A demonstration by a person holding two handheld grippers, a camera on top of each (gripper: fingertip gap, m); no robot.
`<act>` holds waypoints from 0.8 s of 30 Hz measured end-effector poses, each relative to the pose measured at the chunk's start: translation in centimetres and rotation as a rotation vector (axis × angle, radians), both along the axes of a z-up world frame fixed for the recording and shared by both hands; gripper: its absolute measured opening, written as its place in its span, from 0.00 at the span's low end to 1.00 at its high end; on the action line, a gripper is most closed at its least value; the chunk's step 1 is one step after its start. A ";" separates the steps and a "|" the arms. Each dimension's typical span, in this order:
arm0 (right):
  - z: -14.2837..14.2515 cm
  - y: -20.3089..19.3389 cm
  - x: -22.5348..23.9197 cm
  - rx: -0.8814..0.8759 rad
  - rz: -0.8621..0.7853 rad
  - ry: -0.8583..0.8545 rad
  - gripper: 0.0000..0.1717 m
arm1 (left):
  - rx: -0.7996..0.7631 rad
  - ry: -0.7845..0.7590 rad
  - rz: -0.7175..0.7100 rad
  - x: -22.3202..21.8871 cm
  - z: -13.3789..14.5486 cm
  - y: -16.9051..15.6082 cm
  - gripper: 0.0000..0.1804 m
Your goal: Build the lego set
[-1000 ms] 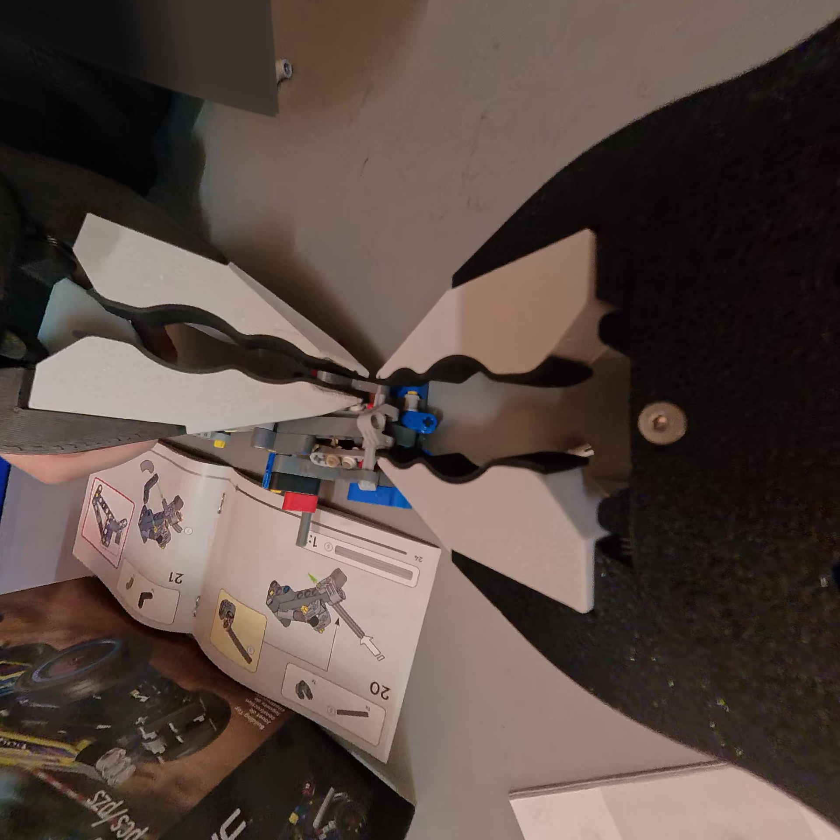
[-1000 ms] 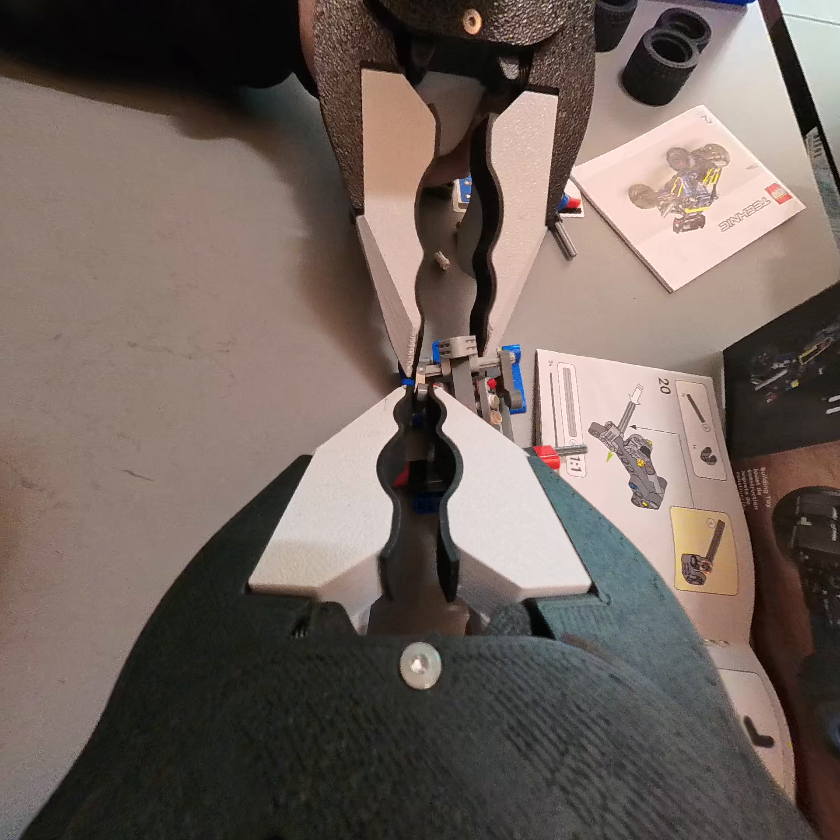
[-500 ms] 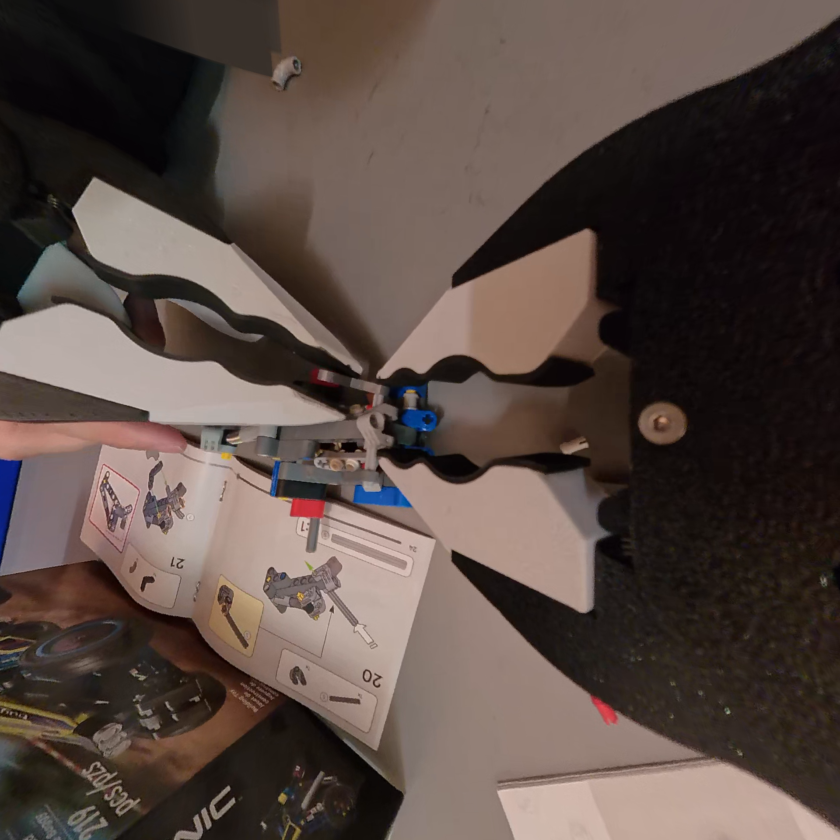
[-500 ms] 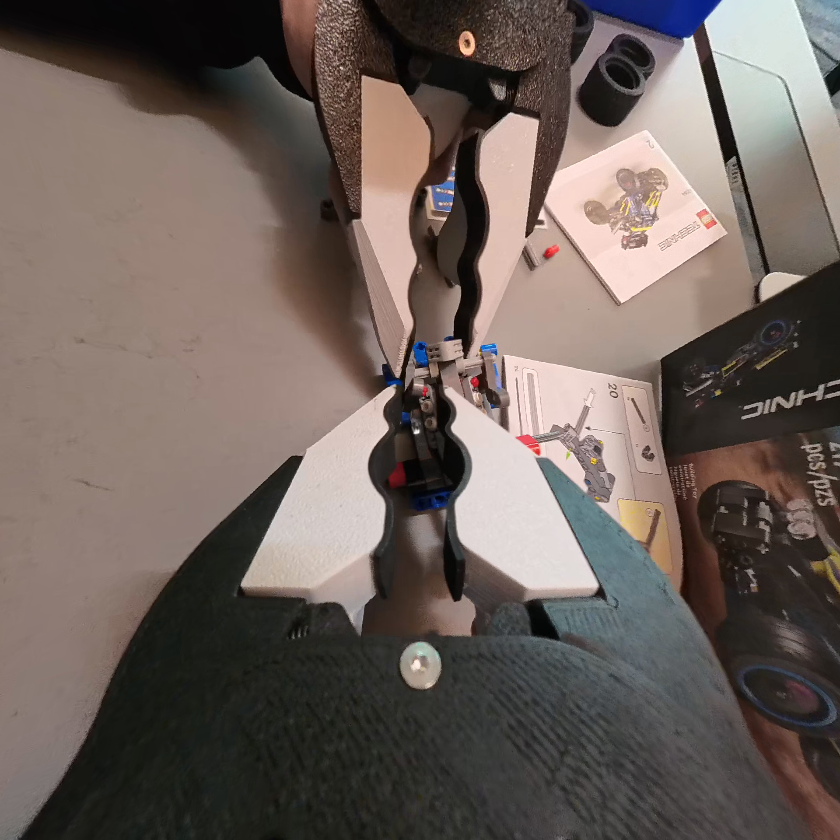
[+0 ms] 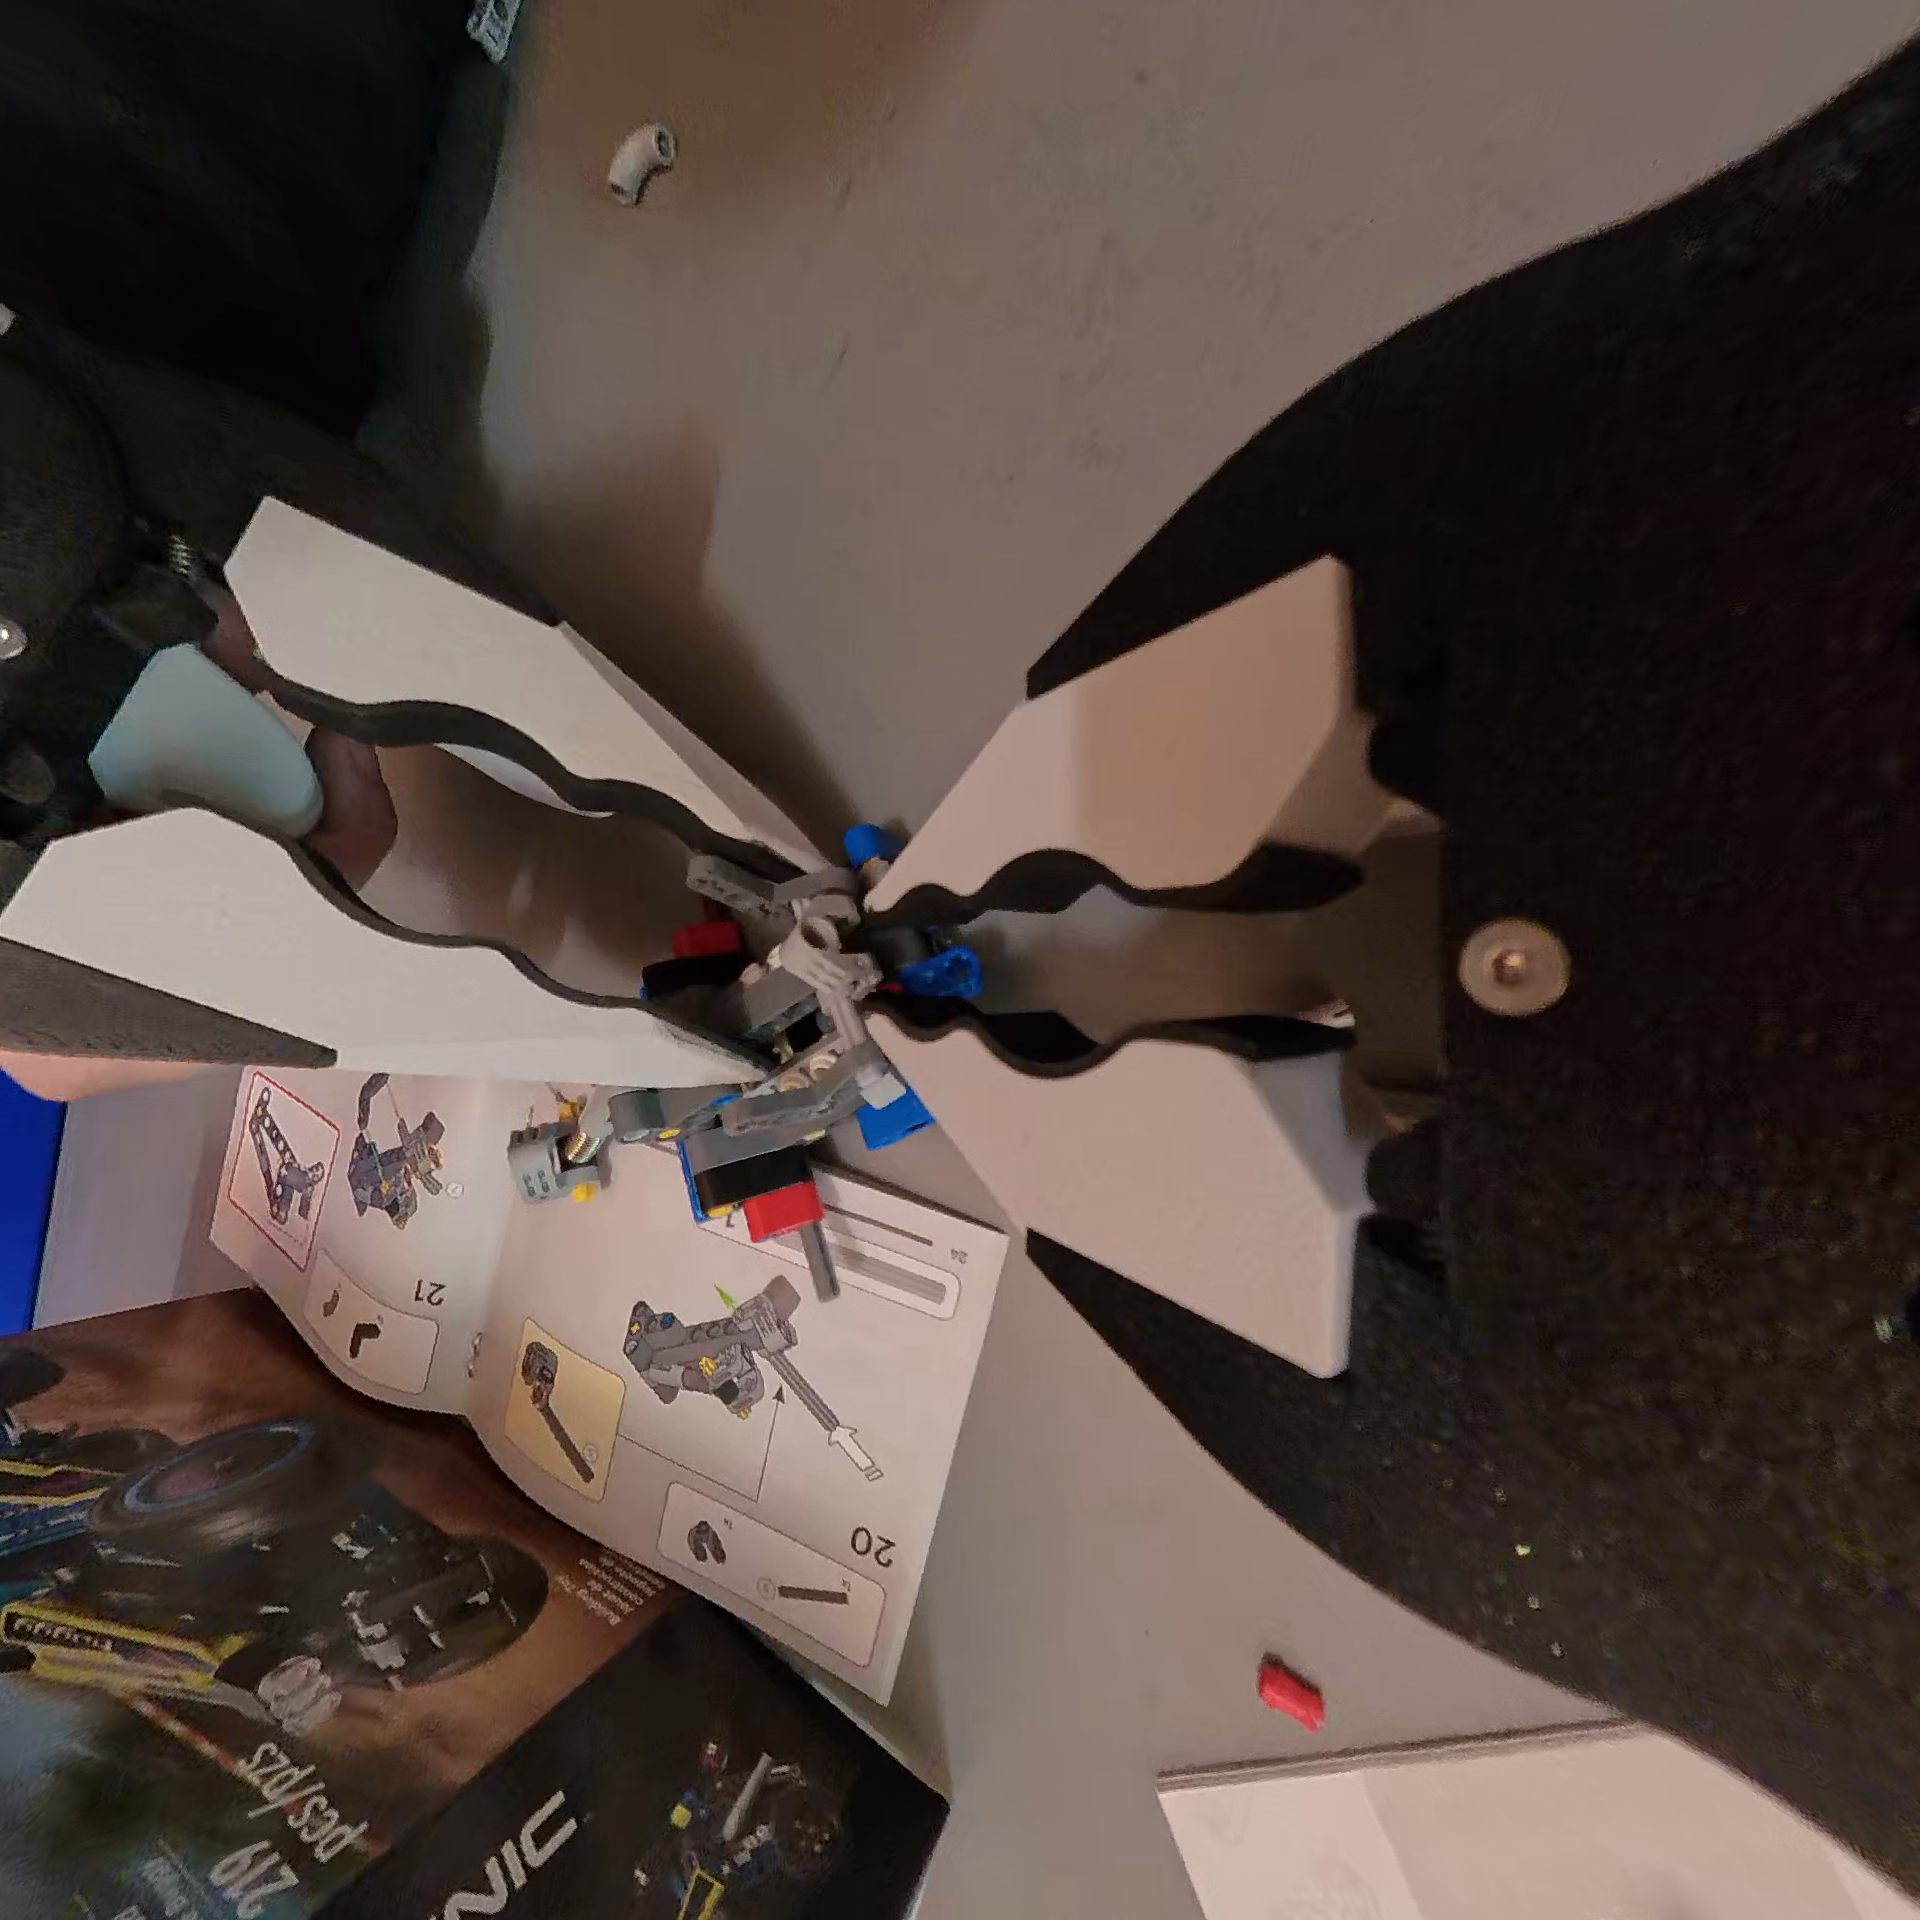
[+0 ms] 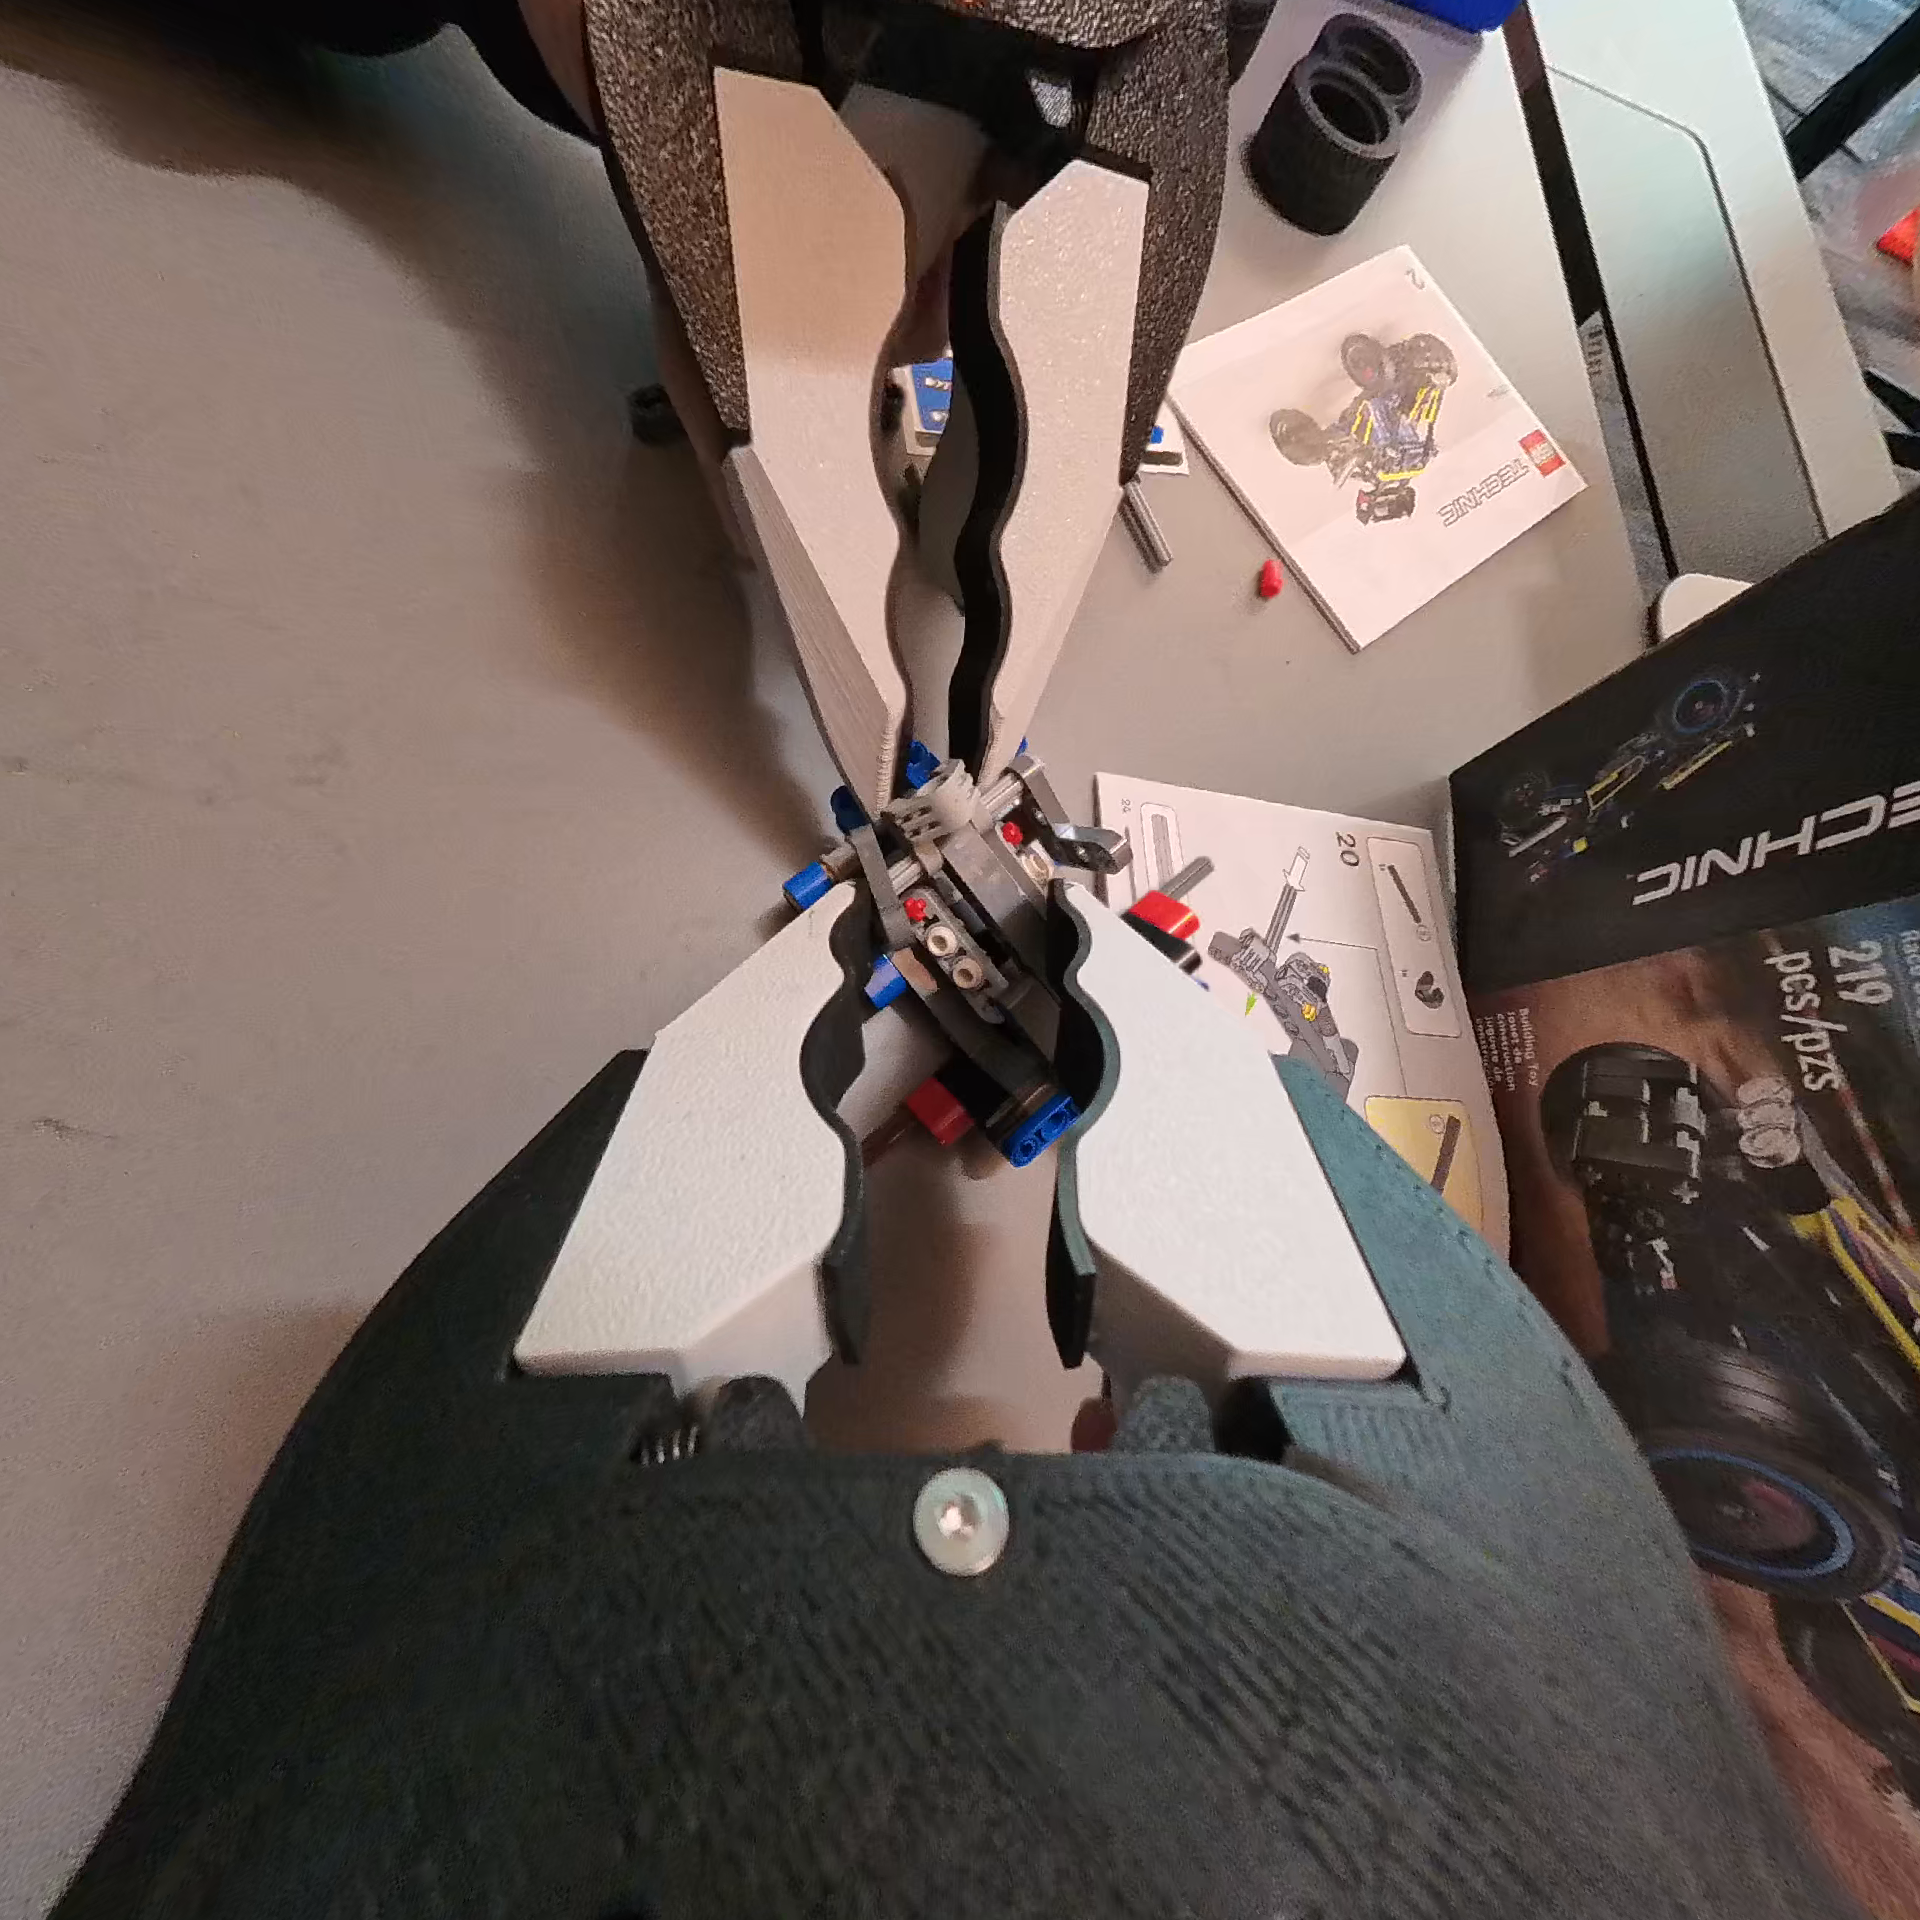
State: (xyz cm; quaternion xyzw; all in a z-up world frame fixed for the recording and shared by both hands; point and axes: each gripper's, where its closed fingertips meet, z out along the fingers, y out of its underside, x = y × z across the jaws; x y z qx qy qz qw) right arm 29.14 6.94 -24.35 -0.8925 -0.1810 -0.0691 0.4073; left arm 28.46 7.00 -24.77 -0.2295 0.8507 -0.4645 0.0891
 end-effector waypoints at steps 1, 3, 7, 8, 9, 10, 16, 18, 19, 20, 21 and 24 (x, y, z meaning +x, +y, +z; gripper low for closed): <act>0.0 -0.1 -0.1 -0.002 0.008 -0.001 0.18 | -0.001 0.001 -0.002 0.0 0.0 -0.1 0.05; 0.1 -0.1 -0.4 0.009 0.040 -0.005 0.17 | 0.004 0.000 0.006 0.1 -0.1 0.0 0.06; 0.4 -0.1 -0.5 0.041 0.053 0.034 0.15 | 0.005 -0.013 0.017 0.2 0.0 0.0 0.04; 0.5 -0.1 -0.5 0.053 0.051 0.047 0.14 | 0.011 -0.018 0.025 0.3 0.0 0.1 0.03; 0.7 -0.1 -0.6 0.062 0.055 0.068 0.13 | 0.015 -0.019 0.027 0.4 -0.1 0.1 0.03; 0.8 -0.1 -0.7 0.066 0.058 0.087 0.13 | 0.015 -0.019 0.032 0.4 -0.1 0.0 0.03; 0.6 -0.2 -0.3 0.054 0.063 0.015 0.13 | 0.024 -0.025 0.044 0.6 -0.2 0.1 0.03; 0.6 -0.3 -0.3 0.049 0.062 0.007 0.13 | 0.024 -0.023 0.046 0.6 -0.2 0.1 0.03; 0.6 -0.3 -0.2 0.048 0.062 -0.004 0.13 | 0.023 -0.021 0.049 0.6 -0.2 0.2 0.03; 0.6 -0.4 -0.1 0.045 0.062 -0.027 0.13 | 0.021 -0.018 0.054 0.7 -0.2 0.2 0.03; 0.6 -0.5 0.1 0.040 0.066 -0.061 0.13 | 0.018 -0.013 0.057 0.7 -0.2 0.3 0.03; 0.5 -0.7 0.2 0.017 0.102 -0.184 0.13 | 0.011 0.007 0.059 0.6 -0.2 0.6 0.03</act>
